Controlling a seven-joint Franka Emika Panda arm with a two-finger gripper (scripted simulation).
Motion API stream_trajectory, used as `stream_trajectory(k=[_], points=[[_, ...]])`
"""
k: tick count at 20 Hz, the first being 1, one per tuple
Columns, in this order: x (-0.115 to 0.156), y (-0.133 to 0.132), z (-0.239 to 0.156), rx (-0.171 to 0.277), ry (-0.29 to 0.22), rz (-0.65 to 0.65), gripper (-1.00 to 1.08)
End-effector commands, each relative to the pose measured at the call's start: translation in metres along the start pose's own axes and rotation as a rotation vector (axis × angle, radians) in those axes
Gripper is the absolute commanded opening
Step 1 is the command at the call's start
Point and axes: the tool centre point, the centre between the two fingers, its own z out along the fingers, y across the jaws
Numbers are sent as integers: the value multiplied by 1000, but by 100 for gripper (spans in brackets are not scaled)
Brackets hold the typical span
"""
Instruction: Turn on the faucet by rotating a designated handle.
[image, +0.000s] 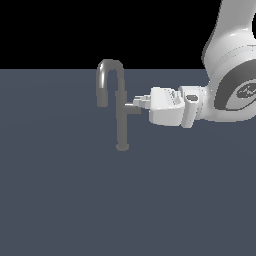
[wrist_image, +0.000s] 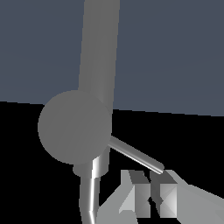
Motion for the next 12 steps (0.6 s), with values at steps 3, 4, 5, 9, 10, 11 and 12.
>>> stream_trajectory(k=[3,4,5,9,10,11,12], points=[[45,18,1,1,8,61,-100],[45,18,1,1,8,61,-100],[16,4,0,-1,-2,7,-100],[39,6,0,0,2,30,-100],[45,6,0,0,3,35,-100],[51,6,0,0,4,41,-100],[56,7,0,1,5,47,-100]])
